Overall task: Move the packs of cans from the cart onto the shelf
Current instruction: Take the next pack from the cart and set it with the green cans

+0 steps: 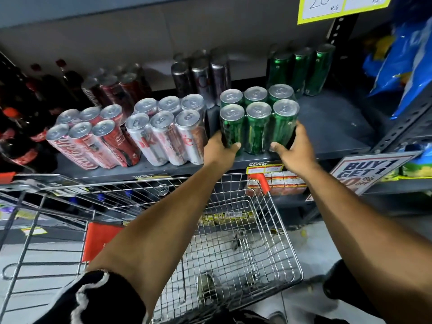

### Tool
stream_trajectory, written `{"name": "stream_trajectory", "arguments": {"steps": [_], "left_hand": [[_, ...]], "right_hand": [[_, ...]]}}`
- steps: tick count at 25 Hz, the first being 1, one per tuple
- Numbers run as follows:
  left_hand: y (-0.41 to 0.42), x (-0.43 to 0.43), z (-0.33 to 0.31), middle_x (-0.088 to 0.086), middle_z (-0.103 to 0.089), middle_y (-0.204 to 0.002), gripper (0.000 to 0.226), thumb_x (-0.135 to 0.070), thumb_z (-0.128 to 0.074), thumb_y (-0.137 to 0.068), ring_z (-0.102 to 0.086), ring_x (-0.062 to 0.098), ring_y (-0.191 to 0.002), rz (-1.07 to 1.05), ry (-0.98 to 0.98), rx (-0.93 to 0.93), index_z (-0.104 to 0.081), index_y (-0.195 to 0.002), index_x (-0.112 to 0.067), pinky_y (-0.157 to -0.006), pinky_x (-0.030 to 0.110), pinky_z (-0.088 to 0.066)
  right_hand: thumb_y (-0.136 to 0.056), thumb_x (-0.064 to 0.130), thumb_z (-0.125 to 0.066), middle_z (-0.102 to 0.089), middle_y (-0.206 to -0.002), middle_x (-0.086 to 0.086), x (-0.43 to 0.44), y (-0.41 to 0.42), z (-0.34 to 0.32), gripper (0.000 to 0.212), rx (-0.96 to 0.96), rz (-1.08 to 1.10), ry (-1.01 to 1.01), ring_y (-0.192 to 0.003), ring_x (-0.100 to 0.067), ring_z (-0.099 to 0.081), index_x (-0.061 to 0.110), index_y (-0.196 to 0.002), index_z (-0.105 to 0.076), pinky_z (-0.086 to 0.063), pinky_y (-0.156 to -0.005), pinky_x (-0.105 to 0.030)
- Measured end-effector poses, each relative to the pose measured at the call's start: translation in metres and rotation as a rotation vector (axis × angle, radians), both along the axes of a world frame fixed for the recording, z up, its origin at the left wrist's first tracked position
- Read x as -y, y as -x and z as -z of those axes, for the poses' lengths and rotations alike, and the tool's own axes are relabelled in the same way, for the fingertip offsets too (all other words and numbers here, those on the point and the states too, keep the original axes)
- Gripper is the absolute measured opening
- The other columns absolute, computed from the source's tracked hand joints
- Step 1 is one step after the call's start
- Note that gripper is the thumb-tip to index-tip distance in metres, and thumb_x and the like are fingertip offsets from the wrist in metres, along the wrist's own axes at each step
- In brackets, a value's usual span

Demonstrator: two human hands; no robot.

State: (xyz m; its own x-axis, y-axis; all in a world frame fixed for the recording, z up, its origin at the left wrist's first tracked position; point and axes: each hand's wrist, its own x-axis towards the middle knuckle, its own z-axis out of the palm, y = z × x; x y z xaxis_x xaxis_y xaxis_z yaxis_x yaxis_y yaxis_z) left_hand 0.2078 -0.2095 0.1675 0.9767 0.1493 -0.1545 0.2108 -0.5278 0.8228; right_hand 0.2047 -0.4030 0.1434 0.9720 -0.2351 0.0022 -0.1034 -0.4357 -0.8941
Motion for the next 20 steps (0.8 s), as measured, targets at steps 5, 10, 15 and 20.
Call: {"name": "stream_trajectory", "arguments": {"steps": [5, 10, 15, 20], "left_hand": [[-0.004, 0.019, 0.002, 0.005, -0.071, -0.121, 0.044, -0.03, -0.073, -0.082, -0.065, 0.023, -0.113, 0.07, -0.044, 0.039, -0.061, -0.123, -0.017, -0.097, 0.035, -0.051], [-0.009, 0.088, 0.003, 0.008, -0.073, -0.113, 0.038, -0.033, -0.072, -0.082, -0.066, 0.029, -0.108, 0.191, -0.09, 0.068, -0.063, -0.111, -0.011, -0.091, 0.035, -0.052], [-0.013, 0.123, 0.006, 0.014, -0.072, -0.11, 0.037, -0.034, -0.068, -0.087, -0.065, 0.036, -0.106, 0.179, -0.123, 0.068, -0.059, -0.11, -0.007, -0.081, 0.036, -0.049], [-0.009, 0.125, 0.006, 0.015, -0.072, -0.111, 0.04, -0.035, -0.067, -0.088, -0.065, 0.036, -0.105, 0.154, -0.132, 0.093, -0.058, -0.112, -0.005, -0.082, 0.038, -0.051]], "right_hand": [[-0.085, 0.015, -0.069, -0.051, -0.13, 0.003, 0.024, 0.005, -0.002, 0.073, 0.004, 0.026, 0.01, -0.117, -0.012, -0.045, 0.017, -0.146, -0.029, -0.033, -0.095, -0.024], [-0.087, 0.012, -0.066, -0.049, -0.128, 0.0, 0.095, 0.003, -0.004, 0.064, -0.018, 0.093, 0.098, -0.116, -0.014, -0.046, 0.008, -0.142, -0.032, -0.032, -0.09, -0.017], [-0.085, 0.02, -0.069, -0.052, -0.137, -0.011, 0.141, -0.017, 0.008, 0.067, -0.043, 0.065, 0.19, -0.127, -0.028, -0.049, 0.011, -0.14, -0.033, -0.038, -0.107, -0.043], [-0.082, 0.027, -0.07, -0.054, -0.136, -0.007, 0.151, -0.025, 0.016, 0.067, -0.042, 0.013, 0.208, -0.126, -0.025, -0.05, 0.018, -0.136, -0.033, -0.037, -0.108, -0.047]]}}
